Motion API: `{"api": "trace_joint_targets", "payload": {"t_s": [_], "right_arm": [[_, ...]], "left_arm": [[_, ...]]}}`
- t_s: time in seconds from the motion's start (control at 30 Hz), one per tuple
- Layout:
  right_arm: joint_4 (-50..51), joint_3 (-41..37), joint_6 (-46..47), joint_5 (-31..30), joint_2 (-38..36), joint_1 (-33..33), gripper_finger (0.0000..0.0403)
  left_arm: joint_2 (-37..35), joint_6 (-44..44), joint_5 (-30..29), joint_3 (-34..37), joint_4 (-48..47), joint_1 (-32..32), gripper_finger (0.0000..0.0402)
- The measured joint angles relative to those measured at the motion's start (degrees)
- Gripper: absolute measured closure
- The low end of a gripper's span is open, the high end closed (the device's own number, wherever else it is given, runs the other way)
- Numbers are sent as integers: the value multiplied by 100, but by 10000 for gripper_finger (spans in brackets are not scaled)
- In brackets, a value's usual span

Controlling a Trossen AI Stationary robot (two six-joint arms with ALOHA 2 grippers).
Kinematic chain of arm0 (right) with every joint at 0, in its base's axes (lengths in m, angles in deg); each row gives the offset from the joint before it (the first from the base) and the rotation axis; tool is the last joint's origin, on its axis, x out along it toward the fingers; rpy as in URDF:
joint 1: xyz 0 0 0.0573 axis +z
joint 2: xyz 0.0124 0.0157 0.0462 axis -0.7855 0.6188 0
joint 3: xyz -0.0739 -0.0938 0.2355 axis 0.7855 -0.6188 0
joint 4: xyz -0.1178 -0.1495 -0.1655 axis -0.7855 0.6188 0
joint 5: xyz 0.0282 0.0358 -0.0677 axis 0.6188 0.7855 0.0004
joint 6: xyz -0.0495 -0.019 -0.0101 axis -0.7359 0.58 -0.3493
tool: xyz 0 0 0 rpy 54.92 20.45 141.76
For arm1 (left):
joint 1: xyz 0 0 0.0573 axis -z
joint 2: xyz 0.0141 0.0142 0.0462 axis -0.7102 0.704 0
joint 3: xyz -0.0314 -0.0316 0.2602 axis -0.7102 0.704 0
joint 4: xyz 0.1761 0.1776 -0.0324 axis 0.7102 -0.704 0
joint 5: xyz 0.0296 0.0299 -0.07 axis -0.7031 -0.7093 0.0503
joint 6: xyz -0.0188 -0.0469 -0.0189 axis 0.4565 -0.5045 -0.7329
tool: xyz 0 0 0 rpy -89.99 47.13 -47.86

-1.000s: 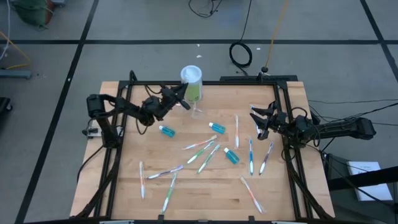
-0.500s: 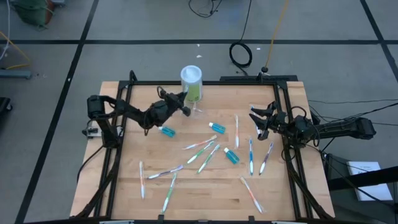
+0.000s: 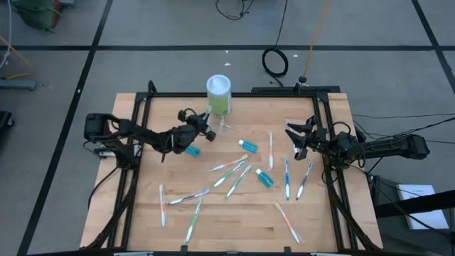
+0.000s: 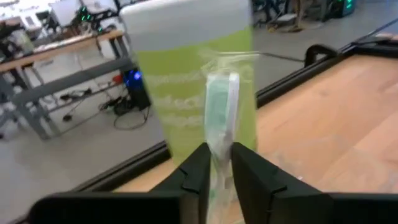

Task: Pick & Place toothbrushing station
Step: Put the green toothbrush into the left of the transparent organizer, then put the blue mouthwash bottle into the middle of the transparent organizer

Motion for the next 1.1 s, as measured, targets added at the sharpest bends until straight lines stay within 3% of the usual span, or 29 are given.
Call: {"api": "trace_joint_targets", "payload": {"t_s": [0.17, 0.4, 0.53, 0.87, 1.1], "right_arm": [[-46, -2, -13, 0, 0, 0, 287], [-48, -1, -13, 0, 1, 0, 287], [-48, -2, -13, 0, 0, 0, 287], [-47, -1, -12, 0, 1, 0, 287], [33, 0, -11, 0, 0, 0, 287]], "left_arm": [[-317, -555, -8, 0, -900, 1, 289], [-718, -1117, 47, 2, -1895, -32, 282], [-934, -1184, 326, 4, -2034, -28, 282], [-1799, -679, 348, -28, -2037, 142, 282], [-2241, -559, 1737, -35, -2536, 319, 282]]}}
